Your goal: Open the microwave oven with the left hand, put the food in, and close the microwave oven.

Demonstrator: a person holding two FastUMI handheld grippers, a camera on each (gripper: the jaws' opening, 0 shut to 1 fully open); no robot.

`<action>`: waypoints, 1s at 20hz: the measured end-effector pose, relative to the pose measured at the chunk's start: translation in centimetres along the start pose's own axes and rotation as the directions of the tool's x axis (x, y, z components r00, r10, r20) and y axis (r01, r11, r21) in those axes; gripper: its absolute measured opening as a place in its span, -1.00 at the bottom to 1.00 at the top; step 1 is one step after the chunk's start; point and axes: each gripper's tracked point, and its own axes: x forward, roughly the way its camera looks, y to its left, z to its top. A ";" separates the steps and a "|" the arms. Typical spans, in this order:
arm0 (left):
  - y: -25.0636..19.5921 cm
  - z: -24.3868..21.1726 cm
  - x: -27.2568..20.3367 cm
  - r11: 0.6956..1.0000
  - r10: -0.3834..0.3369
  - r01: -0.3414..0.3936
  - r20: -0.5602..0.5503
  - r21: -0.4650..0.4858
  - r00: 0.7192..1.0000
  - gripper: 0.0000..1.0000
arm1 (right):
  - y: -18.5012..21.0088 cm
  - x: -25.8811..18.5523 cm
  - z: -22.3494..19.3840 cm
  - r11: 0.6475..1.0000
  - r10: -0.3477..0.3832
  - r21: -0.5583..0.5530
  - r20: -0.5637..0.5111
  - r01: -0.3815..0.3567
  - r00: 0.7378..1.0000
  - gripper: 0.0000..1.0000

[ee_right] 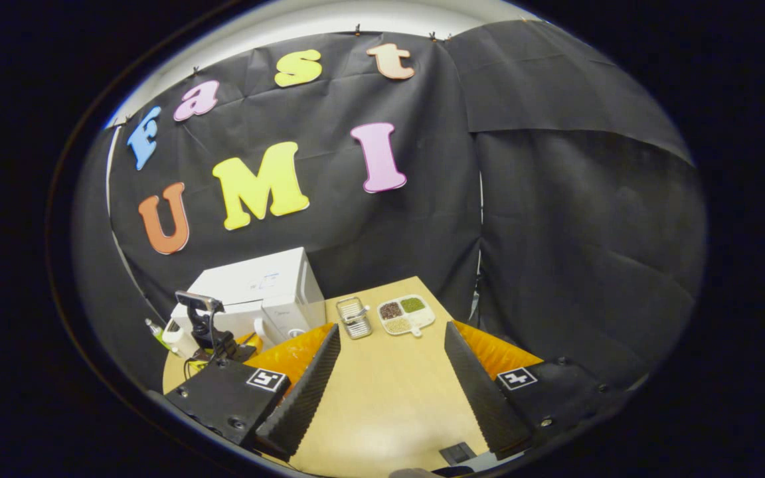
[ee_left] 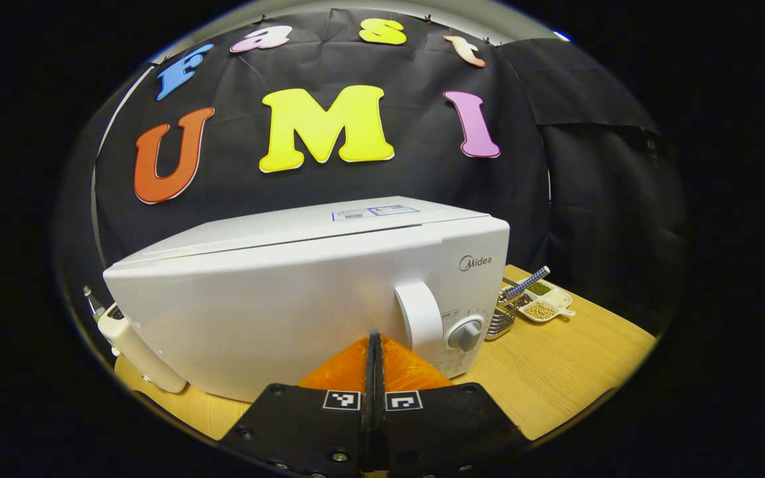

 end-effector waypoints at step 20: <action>5.8 2.8 -24.0 0.986 0.131 -0.131 -0.010 -0.106 0.991 0.88 | 11.2 0.0 -0.5 0.965 0.211 -0.174 0.066 -0.197 0.975 1.00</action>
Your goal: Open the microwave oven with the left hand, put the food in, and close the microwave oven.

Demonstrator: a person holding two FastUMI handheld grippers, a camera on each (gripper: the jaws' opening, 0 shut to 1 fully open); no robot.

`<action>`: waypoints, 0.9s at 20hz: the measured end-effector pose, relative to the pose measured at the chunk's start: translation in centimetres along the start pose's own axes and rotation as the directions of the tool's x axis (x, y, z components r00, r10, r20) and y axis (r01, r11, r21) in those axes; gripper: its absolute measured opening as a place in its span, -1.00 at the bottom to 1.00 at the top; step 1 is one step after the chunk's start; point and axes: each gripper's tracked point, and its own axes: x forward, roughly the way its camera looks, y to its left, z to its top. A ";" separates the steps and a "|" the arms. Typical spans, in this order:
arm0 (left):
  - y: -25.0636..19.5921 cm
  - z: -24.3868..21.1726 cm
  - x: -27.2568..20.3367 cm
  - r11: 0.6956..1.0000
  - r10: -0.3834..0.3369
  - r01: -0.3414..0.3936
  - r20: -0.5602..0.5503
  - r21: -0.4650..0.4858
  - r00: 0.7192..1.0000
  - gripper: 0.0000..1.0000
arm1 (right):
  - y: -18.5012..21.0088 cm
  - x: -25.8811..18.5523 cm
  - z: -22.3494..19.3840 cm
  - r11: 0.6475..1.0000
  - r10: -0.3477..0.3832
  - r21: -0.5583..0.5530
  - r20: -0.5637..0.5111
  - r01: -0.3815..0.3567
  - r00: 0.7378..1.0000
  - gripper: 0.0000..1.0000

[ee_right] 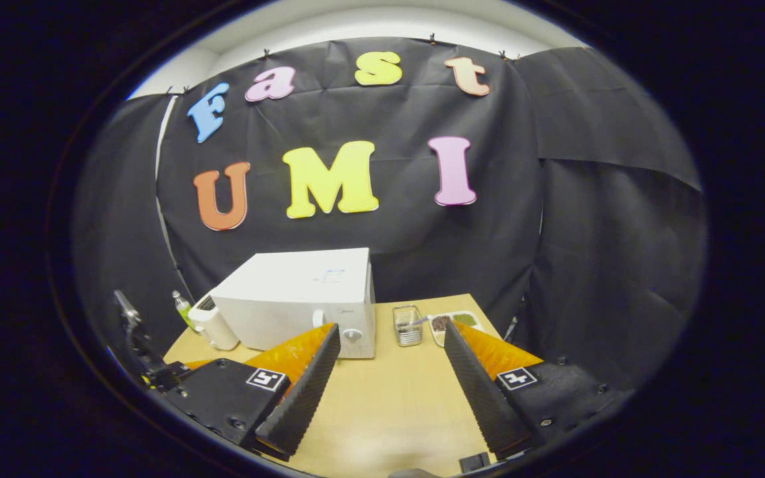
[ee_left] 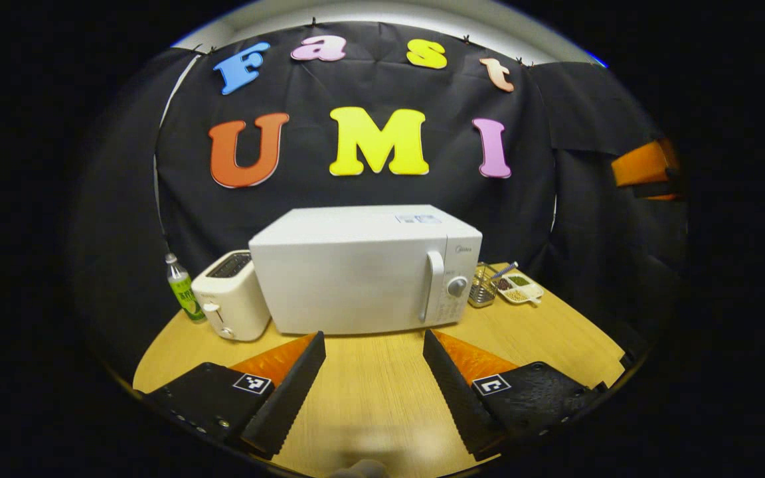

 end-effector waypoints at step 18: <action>6.2 17.6 -11.0 0.991 0.133 -0.124 0.333 -0.048 0.933 0.87 | 5.7 -3.2 5.3 0.996 0.078 -0.059 0.180 -0.068 0.981 1.00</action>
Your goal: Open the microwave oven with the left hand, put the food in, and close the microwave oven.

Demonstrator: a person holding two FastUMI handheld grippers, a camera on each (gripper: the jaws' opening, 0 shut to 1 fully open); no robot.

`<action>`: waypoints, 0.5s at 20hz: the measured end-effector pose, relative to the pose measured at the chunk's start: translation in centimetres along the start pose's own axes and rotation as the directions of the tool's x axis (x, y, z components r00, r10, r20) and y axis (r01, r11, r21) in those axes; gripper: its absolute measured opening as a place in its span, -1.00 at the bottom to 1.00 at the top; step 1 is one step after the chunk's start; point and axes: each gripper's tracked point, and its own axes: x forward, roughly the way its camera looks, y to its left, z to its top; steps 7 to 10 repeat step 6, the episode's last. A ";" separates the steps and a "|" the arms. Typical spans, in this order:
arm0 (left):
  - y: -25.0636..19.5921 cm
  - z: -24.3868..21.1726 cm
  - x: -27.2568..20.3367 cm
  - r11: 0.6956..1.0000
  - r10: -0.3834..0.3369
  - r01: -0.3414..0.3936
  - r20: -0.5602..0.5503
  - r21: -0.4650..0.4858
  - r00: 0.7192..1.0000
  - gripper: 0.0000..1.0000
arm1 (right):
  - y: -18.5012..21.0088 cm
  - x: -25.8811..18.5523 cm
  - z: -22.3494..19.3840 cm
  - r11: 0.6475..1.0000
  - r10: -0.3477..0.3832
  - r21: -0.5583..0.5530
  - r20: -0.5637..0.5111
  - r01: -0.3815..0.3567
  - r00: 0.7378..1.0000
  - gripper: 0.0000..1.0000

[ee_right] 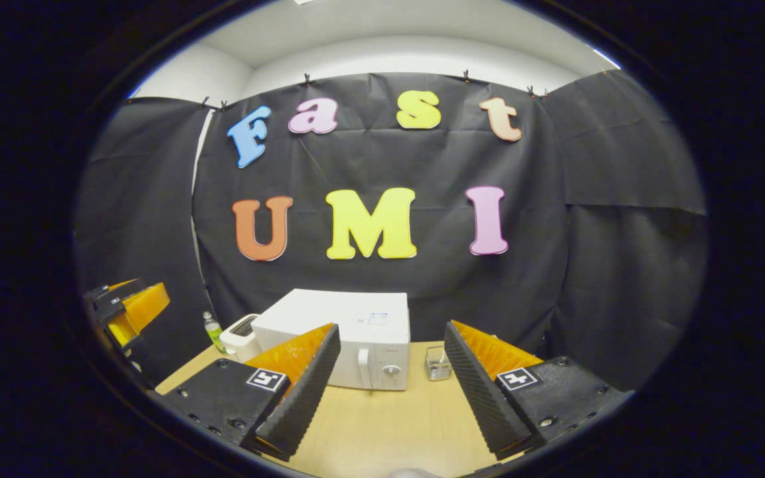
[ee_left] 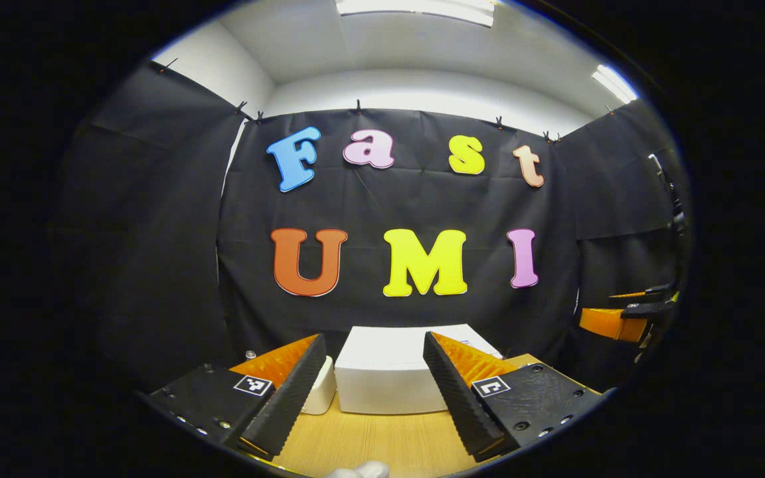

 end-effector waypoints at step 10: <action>-0.8 -0.1 0.8 1.000 -0.013 0.014 -0.013 0.005 1.000 0.87 | -1.1 -0.2 -0.1 1.000 -0.027 0.001 0.005 0.027 1.000 0.83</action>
